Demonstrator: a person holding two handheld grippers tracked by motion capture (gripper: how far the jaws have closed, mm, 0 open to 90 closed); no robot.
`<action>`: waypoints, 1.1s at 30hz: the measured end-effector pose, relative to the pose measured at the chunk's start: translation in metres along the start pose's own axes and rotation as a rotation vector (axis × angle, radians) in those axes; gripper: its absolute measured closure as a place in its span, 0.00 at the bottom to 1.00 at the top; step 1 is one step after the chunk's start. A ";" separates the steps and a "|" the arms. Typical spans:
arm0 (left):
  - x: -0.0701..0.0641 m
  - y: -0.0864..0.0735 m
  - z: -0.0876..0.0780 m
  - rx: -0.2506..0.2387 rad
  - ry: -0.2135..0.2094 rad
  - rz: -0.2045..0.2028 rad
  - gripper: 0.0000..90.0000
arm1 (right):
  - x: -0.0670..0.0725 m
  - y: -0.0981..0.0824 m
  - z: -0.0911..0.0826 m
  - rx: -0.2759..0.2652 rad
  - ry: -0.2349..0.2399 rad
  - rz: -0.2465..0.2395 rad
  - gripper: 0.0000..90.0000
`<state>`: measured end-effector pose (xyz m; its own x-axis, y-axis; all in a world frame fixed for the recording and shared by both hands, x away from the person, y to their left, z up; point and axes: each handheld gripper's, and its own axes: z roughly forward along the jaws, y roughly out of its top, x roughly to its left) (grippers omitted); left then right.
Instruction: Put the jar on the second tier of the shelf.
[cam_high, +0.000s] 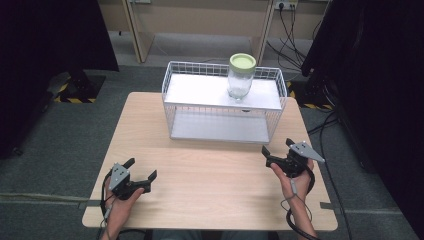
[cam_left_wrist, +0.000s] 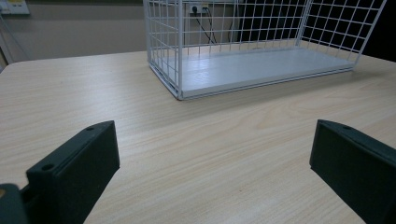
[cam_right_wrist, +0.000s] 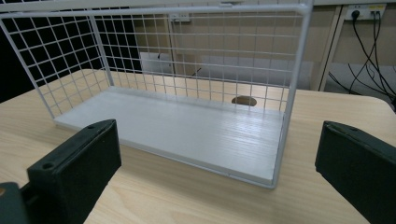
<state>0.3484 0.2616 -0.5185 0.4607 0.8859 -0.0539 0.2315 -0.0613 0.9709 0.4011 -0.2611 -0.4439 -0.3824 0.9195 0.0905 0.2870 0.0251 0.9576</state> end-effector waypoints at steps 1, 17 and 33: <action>0.000 0.000 0.000 0.000 0.000 0.000 0.01 | -0.001 -0.001 -0.001 0.003 -0.002 0.003 0.01; 0.000 0.000 0.000 0.000 0.002 0.000 0.01 | -0.018 -0.024 -0.006 0.029 -0.043 0.032 0.01; 0.000 0.000 0.000 -0.001 0.003 -0.003 0.01 | -0.030 -0.039 -0.009 0.046 -0.079 0.046 0.01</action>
<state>0.3485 0.2617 -0.5185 0.4577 0.8873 -0.0560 0.2320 -0.0585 0.9710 0.3930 -0.2934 -0.4818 -0.2978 0.9482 0.1105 0.3437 -0.0015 0.9391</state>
